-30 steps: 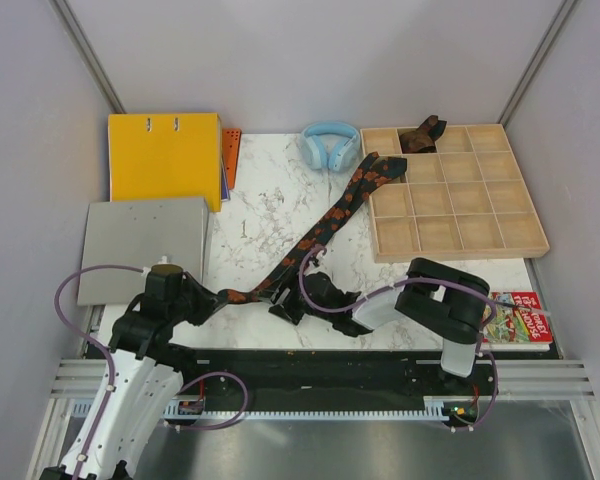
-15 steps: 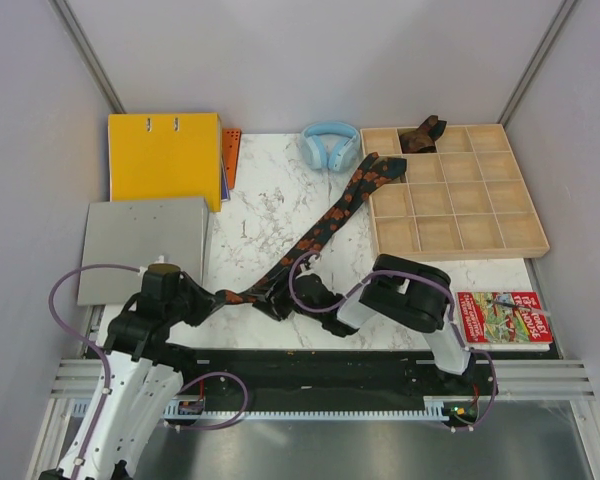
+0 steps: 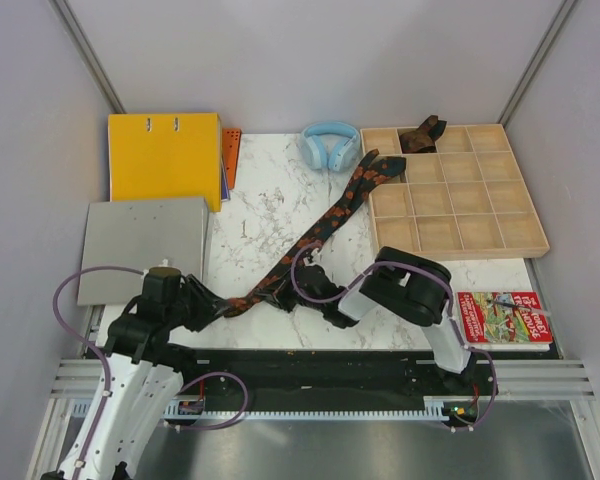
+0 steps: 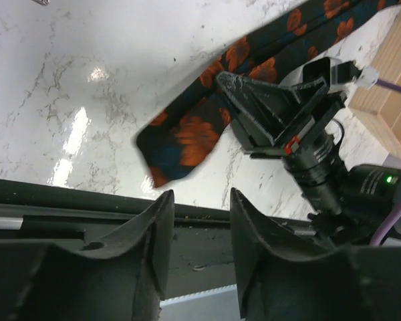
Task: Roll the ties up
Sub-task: Flatten out the tie at the center of the board.
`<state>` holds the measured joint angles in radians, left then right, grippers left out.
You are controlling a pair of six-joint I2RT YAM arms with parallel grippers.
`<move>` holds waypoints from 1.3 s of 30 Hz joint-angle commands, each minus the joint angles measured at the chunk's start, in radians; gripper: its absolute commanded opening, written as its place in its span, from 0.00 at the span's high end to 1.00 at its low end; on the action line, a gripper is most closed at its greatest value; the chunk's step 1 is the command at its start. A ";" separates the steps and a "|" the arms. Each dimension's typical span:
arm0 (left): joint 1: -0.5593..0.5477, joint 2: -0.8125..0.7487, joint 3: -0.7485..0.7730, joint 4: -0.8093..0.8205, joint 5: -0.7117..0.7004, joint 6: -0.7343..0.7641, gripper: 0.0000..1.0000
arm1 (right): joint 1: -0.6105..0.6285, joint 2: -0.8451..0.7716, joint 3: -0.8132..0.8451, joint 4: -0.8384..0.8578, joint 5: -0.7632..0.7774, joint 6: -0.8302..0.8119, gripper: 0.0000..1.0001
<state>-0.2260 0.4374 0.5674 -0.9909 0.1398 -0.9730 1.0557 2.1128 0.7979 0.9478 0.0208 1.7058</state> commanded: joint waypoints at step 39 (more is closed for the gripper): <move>-0.082 1.041 0.311 0.452 -0.083 0.195 0.76 | -0.022 -0.116 0.453 -1.270 0.326 -0.900 0.96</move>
<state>-0.2787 1.3369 0.7986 -0.6441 0.0765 -0.8753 1.0515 1.9213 1.1622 -0.1745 0.3107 0.9424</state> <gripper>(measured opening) 0.244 0.059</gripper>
